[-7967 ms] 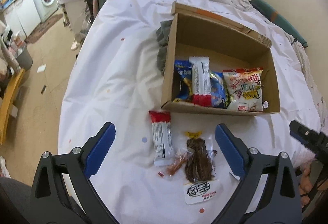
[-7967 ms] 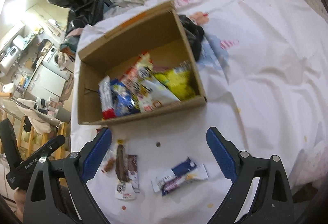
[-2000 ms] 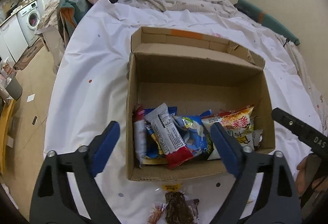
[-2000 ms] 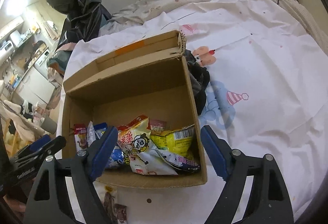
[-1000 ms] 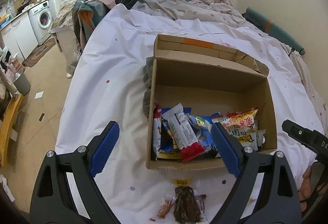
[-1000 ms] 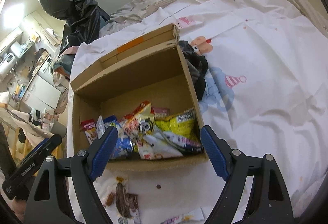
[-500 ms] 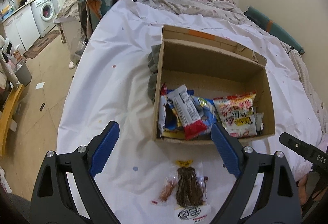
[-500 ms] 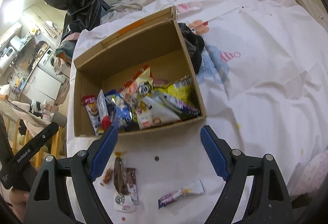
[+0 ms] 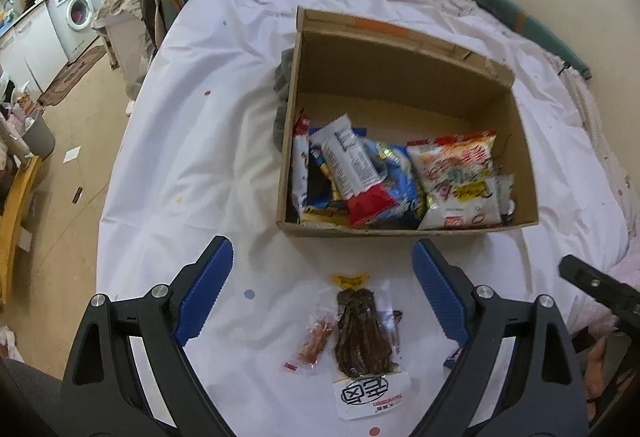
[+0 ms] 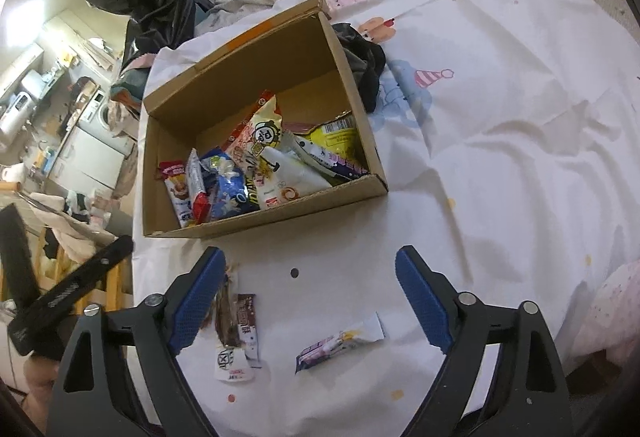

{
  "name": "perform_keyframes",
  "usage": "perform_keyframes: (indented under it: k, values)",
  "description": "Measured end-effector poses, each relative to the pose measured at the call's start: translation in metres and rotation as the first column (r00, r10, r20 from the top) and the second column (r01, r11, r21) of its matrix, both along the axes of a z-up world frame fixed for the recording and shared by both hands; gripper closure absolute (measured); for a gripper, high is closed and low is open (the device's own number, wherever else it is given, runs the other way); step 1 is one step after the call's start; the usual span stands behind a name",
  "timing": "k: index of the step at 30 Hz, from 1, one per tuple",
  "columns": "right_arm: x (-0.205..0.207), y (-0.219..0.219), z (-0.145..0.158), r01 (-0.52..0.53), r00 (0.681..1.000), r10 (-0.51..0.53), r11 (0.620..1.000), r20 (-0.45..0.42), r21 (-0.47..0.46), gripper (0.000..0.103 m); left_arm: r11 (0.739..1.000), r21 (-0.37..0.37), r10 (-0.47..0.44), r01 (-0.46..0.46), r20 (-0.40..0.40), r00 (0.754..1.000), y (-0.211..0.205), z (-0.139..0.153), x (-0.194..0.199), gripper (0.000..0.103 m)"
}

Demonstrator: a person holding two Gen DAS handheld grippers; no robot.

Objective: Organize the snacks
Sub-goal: 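Withdraw both tools from the box toward the brown jerky packet, then grasp the brown jerky packet with left tool while right tool grasps the white-purple bar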

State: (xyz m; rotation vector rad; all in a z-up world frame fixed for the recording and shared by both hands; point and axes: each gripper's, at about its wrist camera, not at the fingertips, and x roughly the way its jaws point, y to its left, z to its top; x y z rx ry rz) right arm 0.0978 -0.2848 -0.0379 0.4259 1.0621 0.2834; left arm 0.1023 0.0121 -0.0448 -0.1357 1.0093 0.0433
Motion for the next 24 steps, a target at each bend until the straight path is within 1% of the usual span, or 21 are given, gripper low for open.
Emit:
perform_keyframes:
  k: [2,5,8,10,11,13,15,19,21,24]
  values:
    - [-0.002,-0.001,-0.001,0.004,1.000,-0.004,1.000,-0.002,-0.012,0.012,1.000,0.016,0.006,-0.006,-0.041,0.999,0.000,-0.008,0.003,0.014]
    - [0.000,-0.001,-0.007,0.010,1.000,-0.011,1.000,-0.026,-0.019,0.012,1.000,-0.013,0.009,-0.010,-0.126,0.992,0.004,-0.026,0.006,0.014]
    - [0.004,0.002,-0.010,0.013,0.999,-0.015,1.000,-0.041,-0.028,0.012,0.999,-0.033,-0.004,-0.003,-0.212,0.977,0.003,-0.045,0.007,0.014]
    - [0.006,0.004,-0.011,0.013,0.999,-0.014,1.000,-0.047,-0.025,0.012,0.998,-0.054,0.001,-0.015,-0.265,0.964,0.001,-0.060,0.006,0.014]
    - [0.007,0.005,-0.012,0.009,0.999,-0.010,1.000,-0.049,-0.025,0.012,0.996,-0.082,0.001,-0.026,-0.290,0.957,0.000,-0.066,0.004,0.014]
    - [0.009,0.008,-0.012,0.001,0.999,-0.003,1.000,-0.052,-0.031,0.012,0.984,-0.177,-0.033,-0.030,-0.344,0.939,-0.007,-0.081,-0.002,0.015]
    - [0.010,0.010,-0.013,-0.005,0.998,0.003,0.999,-0.055,-0.035,0.012,0.977,-0.215,-0.082,-0.002,-0.376,0.923,-0.019,-0.092,-0.007,0.019]
    - [0.011,0.010,-0.014,-0.008,0.998,0.006,0.999,-0.060,-0.032,0.012,0.974,-0.227,-0.116,0.016,-0.434,0.893,-0.034,-0.112,-0.010,0.020]
    - [0.012,0.010,-0.015,-0.006,0.998,0.005,1.000,-0.061,-0.027,0.012,0.979,-0.203,-0.104,0.010,-0.459,0.882,-0.036,-0.121,-0.008,0.021]
    - [0.012,0.009,-0.015,-0.006,0.998,0.005,1.000,-0.063,-0.020,0.012,0.988,-0.153,-0.063,-0.006,-0.443,0.894,-0.032,-0.123,-0.003,0.021]
